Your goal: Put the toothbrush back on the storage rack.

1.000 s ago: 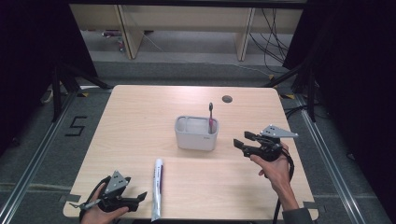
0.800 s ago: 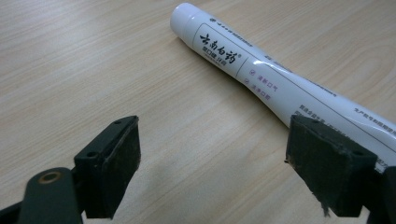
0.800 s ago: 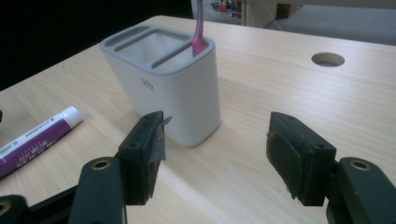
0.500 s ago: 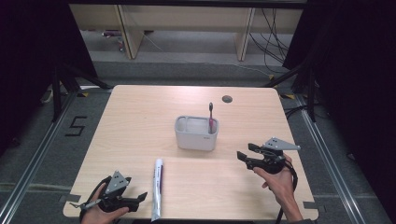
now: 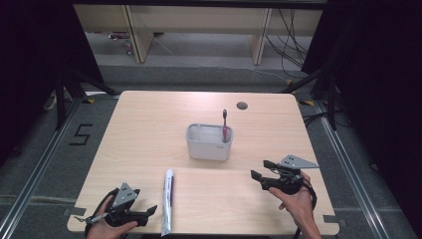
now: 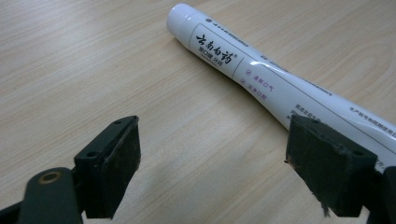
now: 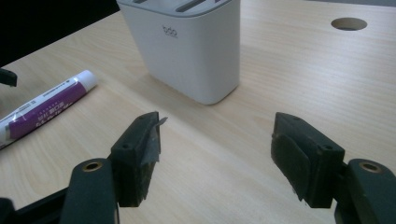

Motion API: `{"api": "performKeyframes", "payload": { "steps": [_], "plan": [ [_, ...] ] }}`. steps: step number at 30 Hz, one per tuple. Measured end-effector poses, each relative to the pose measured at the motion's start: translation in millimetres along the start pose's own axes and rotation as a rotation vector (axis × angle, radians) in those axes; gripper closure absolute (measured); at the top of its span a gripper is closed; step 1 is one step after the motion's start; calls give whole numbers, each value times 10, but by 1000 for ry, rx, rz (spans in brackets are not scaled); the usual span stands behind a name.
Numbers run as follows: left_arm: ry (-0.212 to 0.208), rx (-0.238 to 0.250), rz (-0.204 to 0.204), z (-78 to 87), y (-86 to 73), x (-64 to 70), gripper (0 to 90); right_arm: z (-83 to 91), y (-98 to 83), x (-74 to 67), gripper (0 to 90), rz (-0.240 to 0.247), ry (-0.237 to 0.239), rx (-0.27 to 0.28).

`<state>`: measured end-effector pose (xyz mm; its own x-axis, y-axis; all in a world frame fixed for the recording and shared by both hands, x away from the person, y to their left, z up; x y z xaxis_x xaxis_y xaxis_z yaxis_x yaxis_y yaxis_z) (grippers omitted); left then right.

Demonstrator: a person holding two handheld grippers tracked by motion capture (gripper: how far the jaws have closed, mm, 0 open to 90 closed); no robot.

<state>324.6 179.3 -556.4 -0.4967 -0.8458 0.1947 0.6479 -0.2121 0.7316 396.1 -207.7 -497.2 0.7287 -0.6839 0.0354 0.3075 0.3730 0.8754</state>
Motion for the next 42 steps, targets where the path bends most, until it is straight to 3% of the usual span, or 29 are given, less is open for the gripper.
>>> {"api": "performKeyframes", "payload": {
  "steps": [1, 2, 4, 5, 6, 8, 10, 12, 16, 20, 21, 22, 23, 24, 25, 27, 29, 30, 31, 32, 33, 34, 35, 42],
  "plan": [
    [0, 3, 1, -1, 2, 0, 174, -3, -6, -37, 332, -22, 9, 1],
    [-1, -2, -2, 4, -1, 1, 173, 1, -15, -23, 329, 4, -2, 1],
    [1, 2, 0, -1, 1, 1, 173, 1, -36, -49, 329, 5, 7, -1],
    [3, -4, -3, 3, -2, 0, 174, 17, -52, -85, 328, -23, 16, -15],
    [3, -6, -4, 3, -3, 0, 174, 22, -63, -63, 325, 6, 4, -14],
    [1, -13, -7, 6, -7, 1, 174, 23, -87, -114, 324, -22, 21, -12],
    [1, -13, -8, 6, -7, 3, 174, 39, -113, -104, 323, 4, 10, -17],
    [2, -9, -5, 3, -5, 5, 174, 39, -144, -139, 318, -16, 22, -22],
    [3, -8, -7, 7, -4, 4, 174, 52, -208, -147, 310, 3, 17, -39],
    [0, -5, -5, 3, -2, 6, 174, 67, -253, -199, 305, -7, 29, -53],
    [-1, -5, -6, 3, -3, 6, 174, 73, -272, -233, 304, -32, 34, -68],
    [-1, -5, -5, 3, -2, 6, 174, 66, -275, -213, 302, 0, 28, -56],
    [-1, -1, -7, 5, -2, 4, 174, 68, -287, -256, 301, -37, 36, -62],
    [-1, 0, -7, 5, -2, 4, 174, 75, -303, -228, 300, 6, 23, -66],
    [-2, -1, -7, 5, -1, 5, 174, 61, -311, -252, 300, -15, 22, -67],
    [-3, -2, -4, 2, 1, 10, 174, 87, -338, -255, 301, 17, 23, -83],
    [0, 0, 1, 1, 4, 12, 173, 93, -378, -298, 300, -14, 36, -101],
    [-1, 0, -1, 1, 6, 12, 173, 94, -394, -265, 300, 22, 23, -95],
    [-1, 2, -4, 0, 10, 12, 174, 97, -422, -315, 300, -15, 44, -101],
    [-5, -2, -9, -1, 14, 13, 174, 99, -436, -301, 300, 5, 41, -103],
    [-4, -7, -12, 1, 14, 15, 173, 118, -456, -329, 300, -20, 38, -121],
    [-6, -9, -18, 2, 13, 15, 173, 107, -465, -311, 299, 17, 42, -104],
    [-6, -10, -19, 0, 11, 16, 173, 134, -490, -326, 298, 10, 41, -126],
    [-6, -7, -7, -13, 13, 18, 174, 209, -594, -408, 290, 31, 54, -149]
  ]
}}
Point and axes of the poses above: each handheld gripper's, and its own axes: z roughly backward along the jaws, y roughly out of its top, x roughly to its right, the point moved 8 cm from there along -z, roughly forward along the jaws, and after that the axes turned 13 degrees about z, right-handed, at the moved point
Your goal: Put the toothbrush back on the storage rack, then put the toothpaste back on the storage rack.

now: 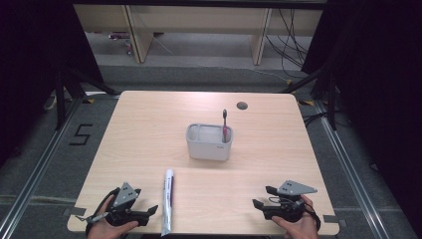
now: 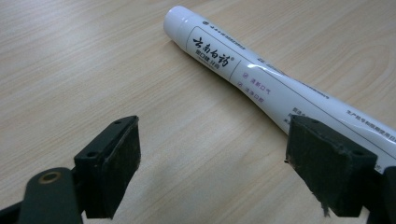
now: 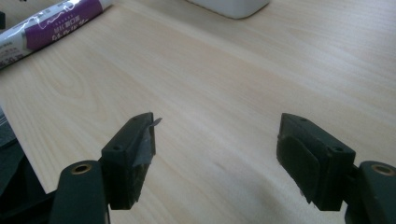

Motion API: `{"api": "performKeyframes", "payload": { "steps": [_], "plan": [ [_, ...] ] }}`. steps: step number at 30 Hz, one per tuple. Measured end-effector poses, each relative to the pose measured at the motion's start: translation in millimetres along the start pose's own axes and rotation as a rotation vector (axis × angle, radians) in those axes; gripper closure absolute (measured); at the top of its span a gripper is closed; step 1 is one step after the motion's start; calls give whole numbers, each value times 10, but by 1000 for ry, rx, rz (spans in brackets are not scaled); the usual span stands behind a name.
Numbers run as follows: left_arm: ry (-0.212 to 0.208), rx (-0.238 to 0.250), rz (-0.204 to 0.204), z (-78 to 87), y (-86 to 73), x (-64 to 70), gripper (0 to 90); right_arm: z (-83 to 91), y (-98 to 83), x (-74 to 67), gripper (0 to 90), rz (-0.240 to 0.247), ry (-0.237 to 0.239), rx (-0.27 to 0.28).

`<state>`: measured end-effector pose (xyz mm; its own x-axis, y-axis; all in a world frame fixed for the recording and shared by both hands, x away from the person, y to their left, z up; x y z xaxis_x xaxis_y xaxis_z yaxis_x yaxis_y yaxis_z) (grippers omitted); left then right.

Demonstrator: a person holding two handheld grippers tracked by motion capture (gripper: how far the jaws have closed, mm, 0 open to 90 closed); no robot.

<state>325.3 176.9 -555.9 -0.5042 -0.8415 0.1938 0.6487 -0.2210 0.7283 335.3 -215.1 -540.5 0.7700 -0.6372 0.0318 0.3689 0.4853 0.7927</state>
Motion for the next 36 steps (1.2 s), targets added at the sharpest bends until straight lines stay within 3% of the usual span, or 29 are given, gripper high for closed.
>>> {"api": "performKeyframes", "payload": {
  "steps": [6, 12, 13, 14, 16, 17, 19, 20, 21, 23, 25, 26, 27, 28, 29, 31, 32, 36],
  "plan": [
    [2, 2, 6, -5, -2, -4, 174, 37, -71, -19, 286, 9, -4, -7],
    [2, -3, -2, -7, -4, -1, 173, 54, -120, -87, 282, -29, 18, -14],
    [3, -7, -6, -5, -6, -5, 174, 66, -123, -55, 282, 5, 5, -11],
    [1, -4, -5, -9, -5, -4, 174, 68, -129, -95, 281, -35, 18, -13],
    [3, -2, -3, -11, -5, 3, 174, 84, -144, -56, 277, 2, -1, -11],
    [3, -4, -9, -12, -5, 5, 174, 94, -159, -81, 276, -29, 3, -21],
    [6, -10, -20, -4, -6, 7, 174, 91, -177, -60, 275, -17, -6, -21],
    [12, -12, -31, 0, -8, -1, 174, 88, -180, -69, 275, -14, 11, -13],
    [11, -2, -28, -5, -6, 4, 174, 109, -182, -95, 275, -41, 14, -18],
    [14, -6, -29, -1, -9, 6, 173, 113, -193, -90, 275, -18, 27, -21],
    [10, -3, -27, -5, -8, 18, 174, 131, -201, -66, 275, -3, -8, -24],
    [14, -9, -38, 1, -10, 10, 173, 131, -203, -100, 275, -41, -4, -24],
    [6, -9, -39, -1, -9, 16, 174, 143, -212, -102, 275, -45, -3, -35],
    [7, -7, -38, -4, -10, 19, 174, 144, -214, -61, 275, -5, -17, -25],
    [8, -7, -33, -8, -10, 24, 173, 143, -216, -72, 275, -20, -11, -22],
    [-1, -1, -51, -9, -3, 31, 173, 156, -233, -86, 275, -43, -7, -37],
    [-11, 2, -48, -3, 0, 52, 173, 155, -233, -59, 275, -15, -17, -30],
    [-38, 14, -100, -5, 24, 131, 169, 154, -234, -59, 275, -12, -16, -26]
  ]
}}
Point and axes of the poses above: each handheld gripper's, and its own axes: z roughly backward along the jaws, y roughly out of its top, x roughly to its right, the point moved 8 cm from there along -z, roughly forward along the jaws, and after that the axes turned 13 degrees about z, right-handed, at the moved point
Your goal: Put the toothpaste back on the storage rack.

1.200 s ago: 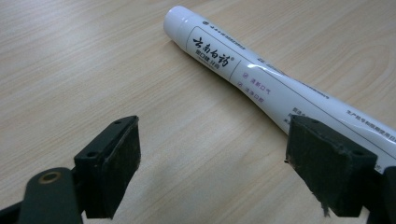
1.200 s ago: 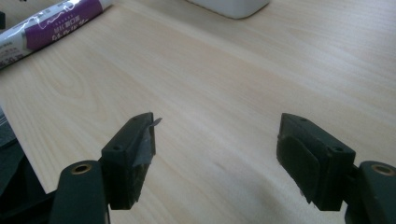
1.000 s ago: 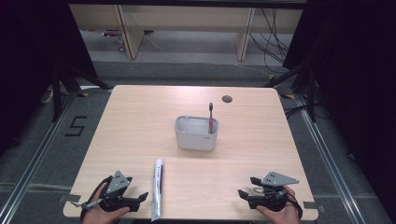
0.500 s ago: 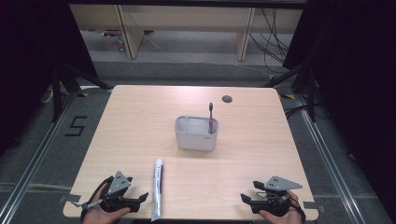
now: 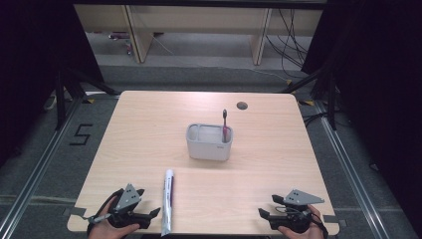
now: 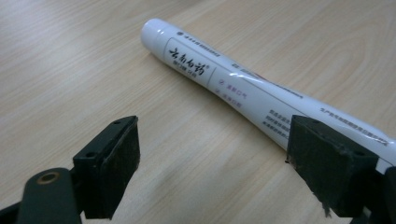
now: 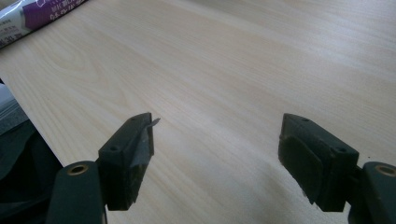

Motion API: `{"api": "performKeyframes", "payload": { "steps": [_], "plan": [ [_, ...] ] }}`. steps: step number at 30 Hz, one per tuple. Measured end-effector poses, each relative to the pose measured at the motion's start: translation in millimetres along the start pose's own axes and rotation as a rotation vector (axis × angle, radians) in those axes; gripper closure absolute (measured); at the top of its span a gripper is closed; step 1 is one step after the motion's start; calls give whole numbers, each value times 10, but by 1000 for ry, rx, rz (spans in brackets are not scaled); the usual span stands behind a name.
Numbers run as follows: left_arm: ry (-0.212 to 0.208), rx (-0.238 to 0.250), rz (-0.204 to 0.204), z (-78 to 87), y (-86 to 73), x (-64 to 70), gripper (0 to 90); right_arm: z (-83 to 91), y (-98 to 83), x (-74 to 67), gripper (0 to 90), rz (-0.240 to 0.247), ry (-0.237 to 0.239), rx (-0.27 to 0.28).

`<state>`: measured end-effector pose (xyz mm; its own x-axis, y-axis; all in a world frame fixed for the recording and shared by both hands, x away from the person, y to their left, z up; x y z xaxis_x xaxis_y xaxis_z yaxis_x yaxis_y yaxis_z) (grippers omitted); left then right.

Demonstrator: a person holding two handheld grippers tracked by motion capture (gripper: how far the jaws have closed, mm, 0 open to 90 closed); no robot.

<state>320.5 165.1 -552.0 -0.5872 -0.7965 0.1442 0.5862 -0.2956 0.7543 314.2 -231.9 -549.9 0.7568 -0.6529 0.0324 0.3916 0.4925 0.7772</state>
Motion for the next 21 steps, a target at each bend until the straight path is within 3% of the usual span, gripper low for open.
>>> {"api": "performKeyframes", "payload": {
  "steps": [4, 9, 10, 14, 19, 21],
  "plan": [
    [-10, -17, -81, -8, 4, 43, 166, -2, 7, -1, 276, -6, 2, 7],
    [-25, -14, -106, -4, 19, 63, 165, 2, 9, -4, 276, -7, 4, 8],
    [-40, -1, -96, -17, 30, 87, 165, 3, 10, -4, 276, -6, 4, 9],
    [-29, -7, -158, -3, 56, 67, 166, 10, 16, -8, 277, -13, 4, 8],
    [-33, 0, -181, 8, 87, 79, 178, 5, 15, -5, 277, -12, 4, 9],
    [-38, 1, -200, 19, 93, 80, 229, 5, 17, -5, 279, -15, 5, 13]
  ]
}}
Point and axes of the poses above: each handheld gripper's, and its own axes: z roughly backward along the jaws, y roughly out of its top, x roughly to its right, the point moved 8 cm from there along -z, roughly forward along the jaws, and after that the axes turned 13 degrees about z, right-handed, at the moved point
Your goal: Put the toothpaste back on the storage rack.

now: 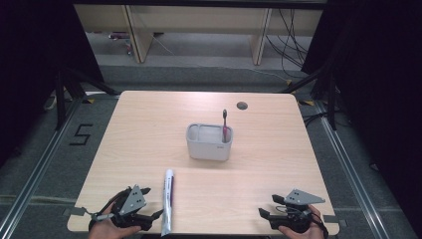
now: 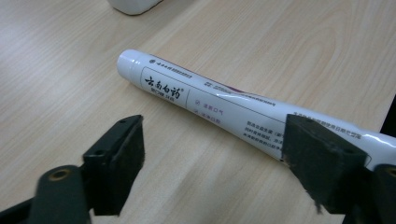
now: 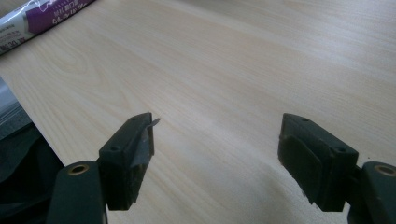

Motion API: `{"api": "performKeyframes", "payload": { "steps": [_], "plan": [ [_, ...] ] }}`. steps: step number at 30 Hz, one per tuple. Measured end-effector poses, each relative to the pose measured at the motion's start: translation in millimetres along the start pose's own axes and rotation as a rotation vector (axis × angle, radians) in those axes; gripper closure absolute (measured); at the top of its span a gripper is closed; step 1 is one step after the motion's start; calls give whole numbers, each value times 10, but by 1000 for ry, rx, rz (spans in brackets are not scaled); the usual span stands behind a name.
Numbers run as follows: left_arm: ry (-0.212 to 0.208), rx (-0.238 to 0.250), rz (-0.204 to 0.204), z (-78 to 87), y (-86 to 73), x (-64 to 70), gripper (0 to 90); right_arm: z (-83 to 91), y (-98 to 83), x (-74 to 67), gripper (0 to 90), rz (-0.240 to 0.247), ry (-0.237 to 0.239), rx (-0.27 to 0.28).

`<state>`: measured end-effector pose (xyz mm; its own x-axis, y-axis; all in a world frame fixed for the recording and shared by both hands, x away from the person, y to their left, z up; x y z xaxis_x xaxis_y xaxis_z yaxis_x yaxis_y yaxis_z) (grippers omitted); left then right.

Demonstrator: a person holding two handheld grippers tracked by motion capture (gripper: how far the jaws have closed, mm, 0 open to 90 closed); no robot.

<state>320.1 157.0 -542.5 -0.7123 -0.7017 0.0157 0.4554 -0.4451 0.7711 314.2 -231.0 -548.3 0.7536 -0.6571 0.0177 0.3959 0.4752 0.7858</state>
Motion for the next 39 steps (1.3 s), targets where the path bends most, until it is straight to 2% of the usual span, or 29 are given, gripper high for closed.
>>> {"api": "performKeyframes", "payload": {
  "steps": [1, 4, 5, 6, 7, 9, 12, 13, 15, 17, 18, 21, 23, 25, 27, 28, 29, 33, 34, 35, 37, 39],
  "plan": [
    [5, -6, -15, 11, -3, -4, 261, 1, 0, -1, 280, -1, 3, 1],
    [-8, 0, -46, 27, -12, 5, 450, 6, 0, 4, 281, 4, 2, -1],
    [3, -27, -78, 53, -27, -15, 512, 8, 0, 4, 281, 4, 2, -1],
    [-1, -11, -80, 53, -22, 1, 578, 7, 0, 5, 281, 4, 2, -1],
    [-3, -21, -85, 67, -32, 6, 625, 8, 0, 4, 281, 3, 2, -1],
    [-6, -9, -88, 81, -26, 13, 744, 8, 2, 1, 281, 2, 3, -1],
    [-8, -3, -85, 90, -36, 7, 864, 4, 0, 0, 282, -5, -4, -6],
    [1, -15, -101, 97, -43, -14, 889, 14, 4, -4, 283, -2, 1, -4],
    [-6, -34, -99, 96, -65, -3, 895, 14, 4, -5, 286, -2, 2, -4],
    [-34, -31, -91, 70, -81, 40, 897, 14, 3, -4, 286, -1, 2, -4],
    [-39, -48, -93, 71, -97, 59, 897, 5, -1, 1, 286, -2, -3, -5],
    [-63, -55, -105, 44, -115, 119, 898, 16, -10, 1, 286, -6, -2, -8],
    [-79, -58, -108, 25, -121, 162, 898, 18, -9, -6, 286, -6, 17, 0],
    [-88, -71, -115, 17, -127, 201, 898, 32, -13, 5, 286, -4, -2, -4],
    [-94, -86, -144, 16, -128, 228, 898, 34, -16, 12, 286, 0, -8, -4],
    [-94, -86, -144, 16, -128, 228, 898, 34, -16, 12, 286, 0, -8, -4],
    [-115, -66, -117, -3, -123, 280, 898, 36, -17, 14, 286, 0, -10, -3],
    [-122, -73, -118, -9, -130, 298, 898, 37, -18, 15, 286, -1, -9, -1],
    [-124, -74, -114, -11, -130, 307, 898, 38, -22, -15, 286, -32, 1, -8],
    [-130, -72, -115, -20, -128, 319, 898, 41, -24, -22, 286, -40, 5, -11],
    [-125, -92, -134, -19, -138, 319, 898, 42, -24, -24, 286, -42, 7, -11],
    [-137, -85, -129, -40, -136, 353, 898, 43, -24, -25, 286, -41, 7, -11]
  ]
}}
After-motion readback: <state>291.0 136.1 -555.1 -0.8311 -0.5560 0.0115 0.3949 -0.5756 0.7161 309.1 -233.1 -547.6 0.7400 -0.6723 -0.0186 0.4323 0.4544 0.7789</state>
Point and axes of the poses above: each handheld gripper's, and its own axes: z roughly backward along the jaws, y roughly out of its top, x roughly to its right, the point moved 8 cm from there along -z, roughly forward along the jaws, and after that the axes turned 13 degrees about z, right-handed, at the moved point
